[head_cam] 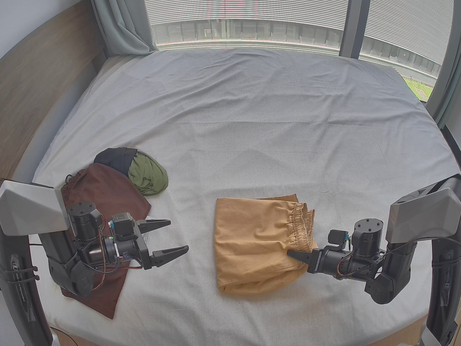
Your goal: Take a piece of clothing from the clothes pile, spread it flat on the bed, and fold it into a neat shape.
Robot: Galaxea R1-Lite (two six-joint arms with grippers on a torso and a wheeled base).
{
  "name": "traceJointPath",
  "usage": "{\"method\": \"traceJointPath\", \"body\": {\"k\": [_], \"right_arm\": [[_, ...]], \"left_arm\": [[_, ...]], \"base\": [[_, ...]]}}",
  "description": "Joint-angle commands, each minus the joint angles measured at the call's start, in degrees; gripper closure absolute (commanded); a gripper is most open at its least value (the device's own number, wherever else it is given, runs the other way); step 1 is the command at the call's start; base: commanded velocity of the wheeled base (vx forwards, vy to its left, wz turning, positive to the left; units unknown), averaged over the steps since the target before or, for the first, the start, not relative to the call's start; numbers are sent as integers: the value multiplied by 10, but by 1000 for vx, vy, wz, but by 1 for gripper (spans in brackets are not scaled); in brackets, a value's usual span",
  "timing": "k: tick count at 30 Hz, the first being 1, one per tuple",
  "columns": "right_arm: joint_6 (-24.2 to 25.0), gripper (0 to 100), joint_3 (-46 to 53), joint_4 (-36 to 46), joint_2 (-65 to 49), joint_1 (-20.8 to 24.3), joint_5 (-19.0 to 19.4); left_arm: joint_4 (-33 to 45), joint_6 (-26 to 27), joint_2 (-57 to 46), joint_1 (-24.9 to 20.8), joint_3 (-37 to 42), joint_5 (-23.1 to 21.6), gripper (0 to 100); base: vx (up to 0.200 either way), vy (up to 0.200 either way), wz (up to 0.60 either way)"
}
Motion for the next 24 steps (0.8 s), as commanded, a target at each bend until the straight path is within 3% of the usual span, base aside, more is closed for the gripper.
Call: {"method": "traceJointPath", "body": {"k": [1,24], "right_arm": [[1,100,-2,-1,-34,4,1],[23,100,1,0,-108,9,25]], "left_arm": [[-1,1,-2,0,1,0,0],[-1,7,-6,-4,10,1,0]], "base": [[0,0,0],[0,0,0]]}}
